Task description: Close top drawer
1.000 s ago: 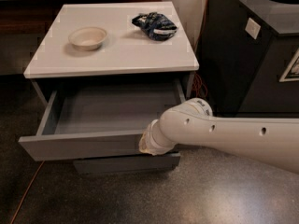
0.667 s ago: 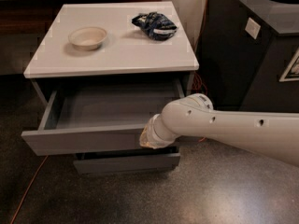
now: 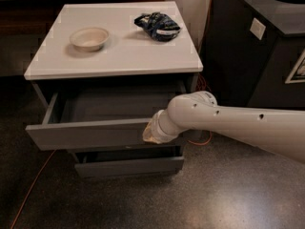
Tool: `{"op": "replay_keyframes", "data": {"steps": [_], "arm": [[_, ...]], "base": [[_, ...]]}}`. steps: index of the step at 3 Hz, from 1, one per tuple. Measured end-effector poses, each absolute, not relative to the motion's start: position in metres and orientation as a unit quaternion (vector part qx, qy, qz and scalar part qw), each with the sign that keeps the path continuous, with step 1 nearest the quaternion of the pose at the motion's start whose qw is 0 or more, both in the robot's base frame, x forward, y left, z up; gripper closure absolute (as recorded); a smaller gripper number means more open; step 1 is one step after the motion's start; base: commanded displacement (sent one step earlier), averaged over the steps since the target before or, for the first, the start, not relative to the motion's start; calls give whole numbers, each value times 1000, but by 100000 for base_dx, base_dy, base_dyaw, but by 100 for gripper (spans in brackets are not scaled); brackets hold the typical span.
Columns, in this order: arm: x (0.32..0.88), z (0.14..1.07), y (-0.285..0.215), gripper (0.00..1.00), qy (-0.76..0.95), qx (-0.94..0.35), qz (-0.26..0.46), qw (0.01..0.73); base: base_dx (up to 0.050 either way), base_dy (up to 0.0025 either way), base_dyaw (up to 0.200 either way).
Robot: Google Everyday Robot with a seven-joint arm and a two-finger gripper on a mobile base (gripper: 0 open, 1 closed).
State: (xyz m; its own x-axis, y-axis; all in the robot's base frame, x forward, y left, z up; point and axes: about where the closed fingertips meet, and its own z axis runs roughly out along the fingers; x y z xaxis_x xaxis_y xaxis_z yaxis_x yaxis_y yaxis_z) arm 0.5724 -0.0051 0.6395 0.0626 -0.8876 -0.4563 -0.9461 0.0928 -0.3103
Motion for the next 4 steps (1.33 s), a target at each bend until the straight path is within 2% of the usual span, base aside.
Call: {"op": "replay_keyframes", "data": {"steps": [4], "arm": [[656, 643, -13, 100, 686, -657, 55, 307]], "base": [[0, 0, 0]]}}
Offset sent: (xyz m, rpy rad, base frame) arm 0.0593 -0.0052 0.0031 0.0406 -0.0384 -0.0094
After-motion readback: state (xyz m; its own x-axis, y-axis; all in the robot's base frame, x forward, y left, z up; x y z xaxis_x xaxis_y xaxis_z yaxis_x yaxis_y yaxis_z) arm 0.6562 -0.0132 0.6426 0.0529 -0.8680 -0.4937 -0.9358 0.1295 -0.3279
